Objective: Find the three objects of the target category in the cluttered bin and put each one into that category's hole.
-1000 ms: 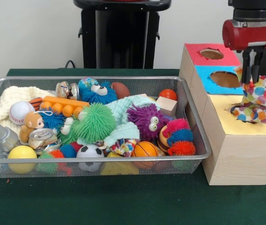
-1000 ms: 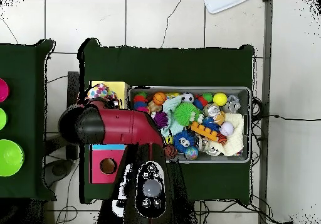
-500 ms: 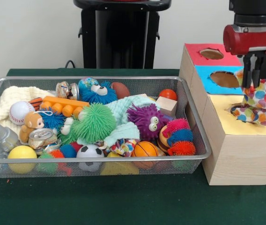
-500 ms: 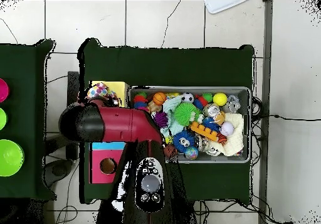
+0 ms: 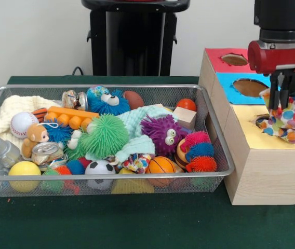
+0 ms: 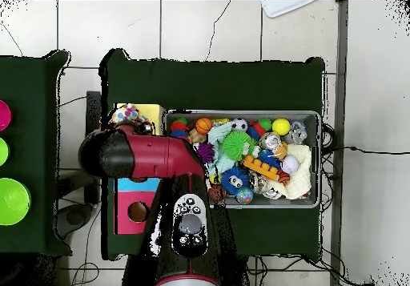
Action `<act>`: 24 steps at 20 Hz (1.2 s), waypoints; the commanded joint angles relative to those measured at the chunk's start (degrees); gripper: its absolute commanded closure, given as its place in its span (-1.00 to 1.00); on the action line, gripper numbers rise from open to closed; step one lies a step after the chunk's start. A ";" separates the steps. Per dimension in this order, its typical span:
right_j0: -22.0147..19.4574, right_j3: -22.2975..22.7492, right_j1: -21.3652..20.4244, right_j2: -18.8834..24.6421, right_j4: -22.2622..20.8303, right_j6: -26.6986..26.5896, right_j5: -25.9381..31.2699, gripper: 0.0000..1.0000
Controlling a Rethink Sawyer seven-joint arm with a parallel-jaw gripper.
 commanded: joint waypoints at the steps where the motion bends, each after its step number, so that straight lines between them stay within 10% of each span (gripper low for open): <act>1: 0.01 -1.81 3.22 3.73 1.78 11.15 -2.18 1.00; 24: 4.15 -3.63 9.79 -5.64 -4.12 8.08 -2.15 1.00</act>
